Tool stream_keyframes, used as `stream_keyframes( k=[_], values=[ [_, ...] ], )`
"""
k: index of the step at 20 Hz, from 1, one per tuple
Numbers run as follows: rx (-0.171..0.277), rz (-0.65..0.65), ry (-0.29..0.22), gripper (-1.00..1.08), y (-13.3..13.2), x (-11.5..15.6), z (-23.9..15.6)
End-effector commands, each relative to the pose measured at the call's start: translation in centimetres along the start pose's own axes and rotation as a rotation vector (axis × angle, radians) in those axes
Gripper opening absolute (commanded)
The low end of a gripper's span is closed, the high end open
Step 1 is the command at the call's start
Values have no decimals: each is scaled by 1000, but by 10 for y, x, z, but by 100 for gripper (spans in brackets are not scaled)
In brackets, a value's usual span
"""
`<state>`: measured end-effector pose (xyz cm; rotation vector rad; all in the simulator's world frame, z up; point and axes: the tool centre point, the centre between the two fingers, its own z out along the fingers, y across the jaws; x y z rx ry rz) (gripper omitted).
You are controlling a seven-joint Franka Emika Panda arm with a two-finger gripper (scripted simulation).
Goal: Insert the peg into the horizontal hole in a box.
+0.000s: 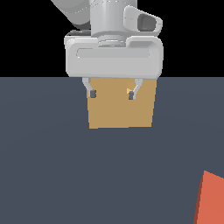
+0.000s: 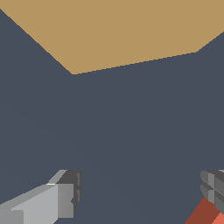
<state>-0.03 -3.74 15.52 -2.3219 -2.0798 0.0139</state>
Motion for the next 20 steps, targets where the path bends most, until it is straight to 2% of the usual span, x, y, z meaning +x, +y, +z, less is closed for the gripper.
stream_keyframes(
  k=[1, 8, 15, 20],
  values=[
    [-1, 30, -1, 100, 7, -10, 4],
    [-7, 162, -3, 100, 38, -56, 23],
    [-15, 346, -4, 100, 71, -125, 49],
    [-20, 465, -3, 100, 85, -173, 65]
  ],
)
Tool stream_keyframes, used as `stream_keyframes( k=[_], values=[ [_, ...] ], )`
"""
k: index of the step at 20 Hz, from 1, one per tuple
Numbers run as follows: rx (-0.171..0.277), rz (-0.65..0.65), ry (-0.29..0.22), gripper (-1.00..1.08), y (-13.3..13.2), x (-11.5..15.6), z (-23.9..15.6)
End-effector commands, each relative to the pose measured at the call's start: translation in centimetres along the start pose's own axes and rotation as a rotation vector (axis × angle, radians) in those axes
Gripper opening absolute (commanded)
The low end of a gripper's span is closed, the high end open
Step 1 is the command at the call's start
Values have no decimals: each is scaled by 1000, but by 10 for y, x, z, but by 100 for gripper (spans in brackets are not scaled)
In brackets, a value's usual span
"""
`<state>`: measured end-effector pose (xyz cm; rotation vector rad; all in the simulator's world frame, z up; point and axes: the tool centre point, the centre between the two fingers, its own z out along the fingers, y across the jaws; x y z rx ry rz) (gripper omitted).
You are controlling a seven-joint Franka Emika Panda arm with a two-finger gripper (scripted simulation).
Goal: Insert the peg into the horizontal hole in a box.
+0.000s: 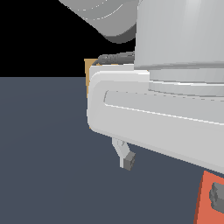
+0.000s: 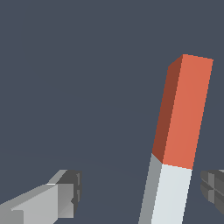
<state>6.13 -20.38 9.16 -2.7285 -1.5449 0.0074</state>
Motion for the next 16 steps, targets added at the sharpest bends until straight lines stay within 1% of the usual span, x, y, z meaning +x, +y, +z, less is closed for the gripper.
stream_keyframes(
  k=[1, 5, 9, 13, 16],
  values=[
    [-3, 54, 1, 100, 14, -17, 7],
    [-5, 121, 1, 100, 30, -40, 16],
    [-7, 166, 1, 100, 39, -56, 22],
    [-8, 189, 2, 100, 44, -64, 25],
    [-8, 191, 2, 100, 44, -65, 25]
  ],
)
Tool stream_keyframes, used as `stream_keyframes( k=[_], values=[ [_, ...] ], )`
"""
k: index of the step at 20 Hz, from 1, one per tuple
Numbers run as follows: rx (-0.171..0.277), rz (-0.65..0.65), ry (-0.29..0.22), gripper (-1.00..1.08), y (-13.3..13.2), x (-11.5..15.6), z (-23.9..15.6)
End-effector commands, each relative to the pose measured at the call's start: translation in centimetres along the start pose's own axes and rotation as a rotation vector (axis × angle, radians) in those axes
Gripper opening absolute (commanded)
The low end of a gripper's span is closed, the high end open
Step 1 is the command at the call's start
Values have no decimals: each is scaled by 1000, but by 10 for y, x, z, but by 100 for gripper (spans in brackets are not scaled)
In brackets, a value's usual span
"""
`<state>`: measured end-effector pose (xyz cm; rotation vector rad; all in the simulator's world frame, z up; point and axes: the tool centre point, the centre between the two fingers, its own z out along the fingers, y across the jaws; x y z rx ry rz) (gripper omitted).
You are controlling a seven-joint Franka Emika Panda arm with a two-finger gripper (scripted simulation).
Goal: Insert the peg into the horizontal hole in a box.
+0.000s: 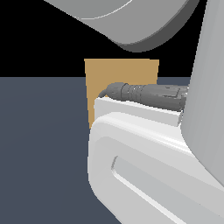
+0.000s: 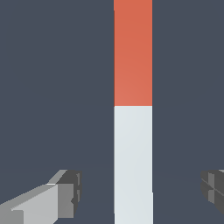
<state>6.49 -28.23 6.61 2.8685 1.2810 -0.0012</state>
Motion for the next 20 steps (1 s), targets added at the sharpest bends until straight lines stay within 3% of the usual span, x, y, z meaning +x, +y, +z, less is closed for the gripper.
stream_keyframes(
  k=[1, 7, 20],
  values=[
    [0, -1, 1, 100, 0, 1, 0],
    [0, -1, 0, 100, 0, 1, 3],
    [0, -3, 1, 100, -2, 1, 51]
  ],
)
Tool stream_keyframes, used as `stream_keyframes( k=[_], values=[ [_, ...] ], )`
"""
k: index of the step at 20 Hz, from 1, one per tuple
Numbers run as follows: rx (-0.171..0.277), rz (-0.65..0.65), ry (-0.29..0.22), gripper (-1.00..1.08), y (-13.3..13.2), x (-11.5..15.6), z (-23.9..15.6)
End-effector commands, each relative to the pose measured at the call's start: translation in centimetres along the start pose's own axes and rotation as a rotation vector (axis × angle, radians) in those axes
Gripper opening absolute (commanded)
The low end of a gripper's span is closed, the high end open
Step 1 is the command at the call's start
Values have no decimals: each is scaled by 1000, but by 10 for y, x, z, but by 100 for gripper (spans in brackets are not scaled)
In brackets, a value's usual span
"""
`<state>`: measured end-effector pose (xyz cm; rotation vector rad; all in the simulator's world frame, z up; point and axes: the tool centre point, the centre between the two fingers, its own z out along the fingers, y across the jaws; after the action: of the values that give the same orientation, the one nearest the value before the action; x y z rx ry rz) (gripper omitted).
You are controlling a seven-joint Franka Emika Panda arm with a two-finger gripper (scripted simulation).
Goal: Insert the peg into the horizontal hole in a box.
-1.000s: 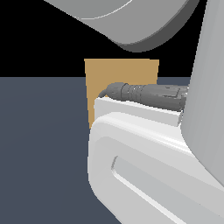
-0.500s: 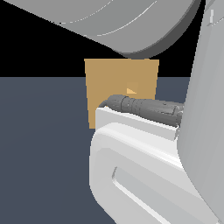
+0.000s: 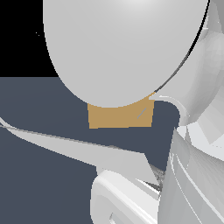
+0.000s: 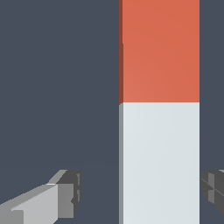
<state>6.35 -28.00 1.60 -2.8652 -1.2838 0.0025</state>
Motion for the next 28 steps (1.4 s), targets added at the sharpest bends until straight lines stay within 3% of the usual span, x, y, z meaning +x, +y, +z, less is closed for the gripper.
stream_keyframes(
  k=[1, 3, 4, 18, 28],
  values=[
    [-2, 0, 1, 100, 1, 1, 0],
    [-2, 0, 1, 100, 2, 1, -1],
    [-2, 0, 1, -100, 2, 1, -1],
    [-2, -22, 0, -100, 0, 6, -4],
    [-3, -261, -1, -100, -22, 65, -46]
  ],
)
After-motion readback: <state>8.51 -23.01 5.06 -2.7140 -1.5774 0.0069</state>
